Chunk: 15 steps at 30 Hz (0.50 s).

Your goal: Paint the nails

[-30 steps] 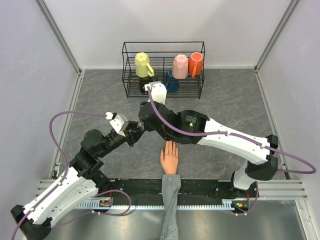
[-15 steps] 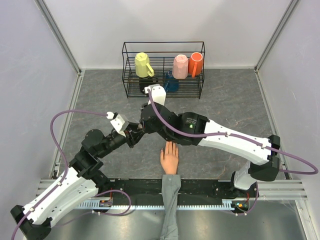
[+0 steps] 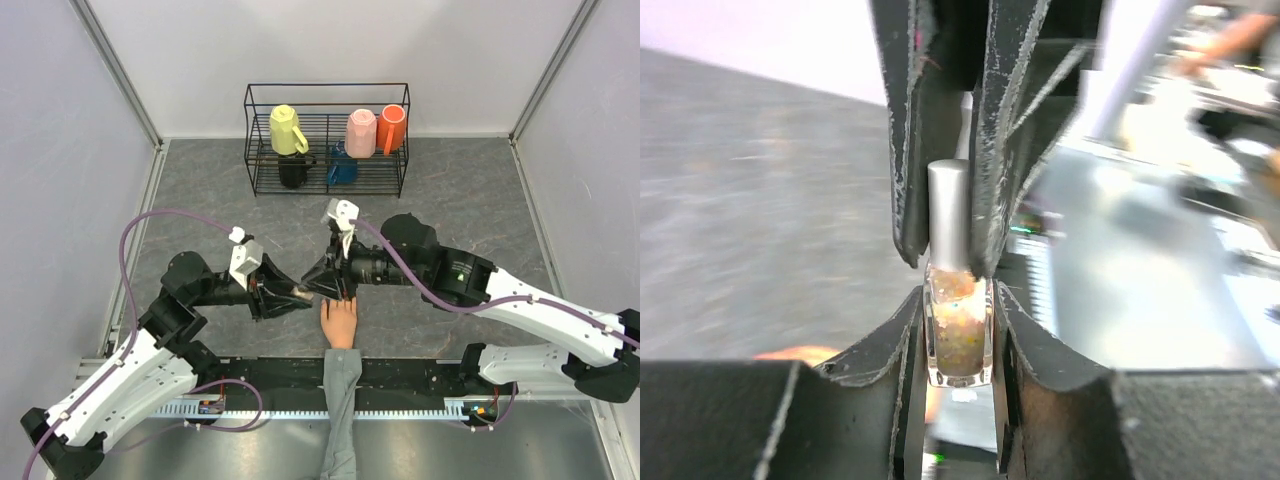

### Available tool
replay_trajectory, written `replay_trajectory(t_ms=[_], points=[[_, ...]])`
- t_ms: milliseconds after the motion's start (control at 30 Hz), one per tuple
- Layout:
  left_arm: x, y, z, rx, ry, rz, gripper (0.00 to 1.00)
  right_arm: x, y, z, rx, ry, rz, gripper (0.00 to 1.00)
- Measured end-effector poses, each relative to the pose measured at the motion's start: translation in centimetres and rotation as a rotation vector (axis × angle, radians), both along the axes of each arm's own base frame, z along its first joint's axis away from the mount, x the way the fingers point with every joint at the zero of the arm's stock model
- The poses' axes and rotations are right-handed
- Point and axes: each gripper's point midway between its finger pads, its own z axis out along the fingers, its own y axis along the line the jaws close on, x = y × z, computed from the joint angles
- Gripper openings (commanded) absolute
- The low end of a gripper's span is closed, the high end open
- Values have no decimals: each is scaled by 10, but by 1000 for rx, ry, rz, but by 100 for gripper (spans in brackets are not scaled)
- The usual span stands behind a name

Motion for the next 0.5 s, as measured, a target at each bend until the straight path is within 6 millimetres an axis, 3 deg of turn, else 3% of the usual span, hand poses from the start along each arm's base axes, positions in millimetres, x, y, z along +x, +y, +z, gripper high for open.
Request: replay_trajectory(t_ms=[167,200,267,300,400,500], points=[[-21,-1,6,7,55,-133,2,-20,-2,6,48,-56,179,0],[-21,-1,7,9,59,-127,2,-20,-2,7,55,-61,188,15],[-17,-1,9,12,56,-102,2,-16,-2,9,63,-68,175,34],[-12,0,10,15,51,-66,2,-12,-2,10,62,-65,153,56],[2,3,16,1,-4,29,2,10,-2,12,35,-16,23,69],[23,10,24,-18,-72,168,2,34,0,17,9,75,-128,71]])
